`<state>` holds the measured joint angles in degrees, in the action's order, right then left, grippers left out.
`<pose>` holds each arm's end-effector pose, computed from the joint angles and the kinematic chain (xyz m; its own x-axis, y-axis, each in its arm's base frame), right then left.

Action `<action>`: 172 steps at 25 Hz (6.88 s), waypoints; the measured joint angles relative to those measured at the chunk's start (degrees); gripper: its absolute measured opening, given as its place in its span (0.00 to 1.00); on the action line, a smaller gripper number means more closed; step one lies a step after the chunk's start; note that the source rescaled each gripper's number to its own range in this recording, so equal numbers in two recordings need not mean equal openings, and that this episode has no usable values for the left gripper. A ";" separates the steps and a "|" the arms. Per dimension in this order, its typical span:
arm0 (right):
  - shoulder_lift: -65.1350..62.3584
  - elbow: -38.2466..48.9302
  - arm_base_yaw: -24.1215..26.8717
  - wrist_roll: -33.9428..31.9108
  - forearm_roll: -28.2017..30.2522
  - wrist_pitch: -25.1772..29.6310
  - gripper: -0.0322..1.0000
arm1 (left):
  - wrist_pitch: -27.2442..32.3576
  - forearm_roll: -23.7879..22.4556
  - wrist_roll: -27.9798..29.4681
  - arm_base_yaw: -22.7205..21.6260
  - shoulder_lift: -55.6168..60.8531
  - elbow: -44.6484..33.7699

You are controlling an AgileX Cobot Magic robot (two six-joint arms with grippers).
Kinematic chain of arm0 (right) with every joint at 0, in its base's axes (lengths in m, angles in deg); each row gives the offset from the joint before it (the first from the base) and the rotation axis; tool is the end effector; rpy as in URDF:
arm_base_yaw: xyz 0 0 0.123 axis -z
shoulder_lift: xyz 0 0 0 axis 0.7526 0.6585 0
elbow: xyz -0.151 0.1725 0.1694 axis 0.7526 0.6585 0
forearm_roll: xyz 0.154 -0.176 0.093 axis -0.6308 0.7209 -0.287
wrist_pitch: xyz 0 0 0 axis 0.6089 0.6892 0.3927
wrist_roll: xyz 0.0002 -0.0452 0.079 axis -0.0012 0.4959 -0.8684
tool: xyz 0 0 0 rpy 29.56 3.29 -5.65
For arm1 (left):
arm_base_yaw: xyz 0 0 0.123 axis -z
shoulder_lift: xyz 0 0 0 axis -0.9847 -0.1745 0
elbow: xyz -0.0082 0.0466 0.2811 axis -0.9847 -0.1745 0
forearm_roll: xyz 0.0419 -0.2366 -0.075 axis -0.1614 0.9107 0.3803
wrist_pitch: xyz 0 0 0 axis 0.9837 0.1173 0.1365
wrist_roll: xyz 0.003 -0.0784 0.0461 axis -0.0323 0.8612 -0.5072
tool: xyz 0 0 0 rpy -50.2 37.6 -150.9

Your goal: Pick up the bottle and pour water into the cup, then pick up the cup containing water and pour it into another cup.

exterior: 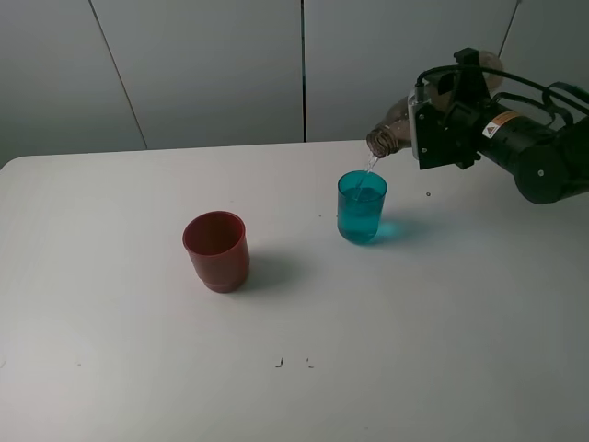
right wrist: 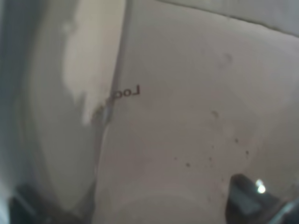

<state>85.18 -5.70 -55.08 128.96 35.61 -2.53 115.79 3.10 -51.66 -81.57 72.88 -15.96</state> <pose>0.3687 0.0553 0.1398 0.2945 -0.9284 0.2264 -0.0703 -0.2573 -0.9638 -0.0086 0.0074 0.2786 -0.4656 -0.0111 -0.8849 -0.1009 0.9941 0.0406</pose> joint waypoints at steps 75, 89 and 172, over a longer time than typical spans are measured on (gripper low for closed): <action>10.53 -12.03 7.99 -111.06 11.56 7.01 0.06 | 0.00 0.00 0.22 0.00 0.00 0.00; 15.27 -16.78 7.99 -111.67 12.18 7.12 0.05 | 0.00 0.00 0.22 0.00 0.00 0.00; -3.41 17.49 6.04 -108.39 40.43 10.86 0.99 | 0.00 0.00 0.31 0.00 0.00 0.00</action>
<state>81.77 11.79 -49.03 20.58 76.04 8.33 115.79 3.10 -51.35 -81.57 72.88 -15.96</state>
